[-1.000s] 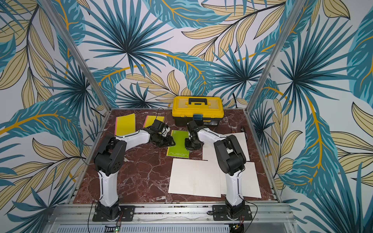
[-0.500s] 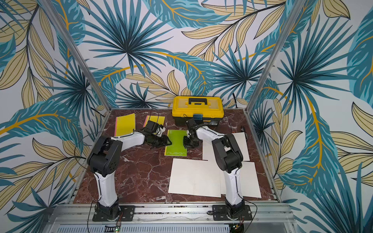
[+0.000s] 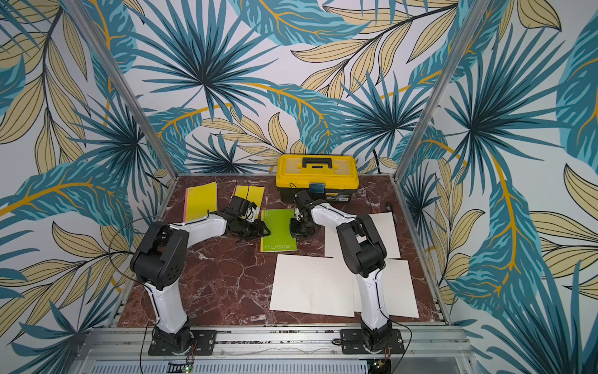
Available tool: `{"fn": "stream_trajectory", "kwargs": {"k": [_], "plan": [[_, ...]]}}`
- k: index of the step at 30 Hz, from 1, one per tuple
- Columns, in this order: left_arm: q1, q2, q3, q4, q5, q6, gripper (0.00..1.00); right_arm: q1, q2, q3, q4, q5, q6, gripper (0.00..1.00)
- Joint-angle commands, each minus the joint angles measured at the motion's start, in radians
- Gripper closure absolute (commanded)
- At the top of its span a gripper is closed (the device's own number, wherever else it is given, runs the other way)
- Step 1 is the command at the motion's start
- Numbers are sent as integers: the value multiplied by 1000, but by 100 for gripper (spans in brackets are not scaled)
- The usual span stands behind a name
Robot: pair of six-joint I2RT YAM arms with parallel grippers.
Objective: Close the notebook
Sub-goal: Pick up the notebook from the center of the board.
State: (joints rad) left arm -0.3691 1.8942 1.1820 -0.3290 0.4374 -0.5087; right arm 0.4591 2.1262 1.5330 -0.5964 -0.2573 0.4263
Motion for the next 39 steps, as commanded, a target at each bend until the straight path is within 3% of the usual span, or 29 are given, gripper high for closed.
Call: {"fn": "stream_trajectory", "kwargs": {"k": [1,11,21,29,39], "plan": [[-31,-50,-10,37,98,6,48,64,80,-55,29,-88,5,82],[-30,-55,-6,86,139,-11,59,76,77,-60,38,-100,7,83],[-34,-32,-27,172,220,-44,59,80,88,-62,49,-115,15,83],[-32,-21,-90,382,357,-138,58,81,88,-66,49,-116,15,83],[-36,-28,-37,214,242,-63,60,82,79,-68,47,-109,14,83]]}}
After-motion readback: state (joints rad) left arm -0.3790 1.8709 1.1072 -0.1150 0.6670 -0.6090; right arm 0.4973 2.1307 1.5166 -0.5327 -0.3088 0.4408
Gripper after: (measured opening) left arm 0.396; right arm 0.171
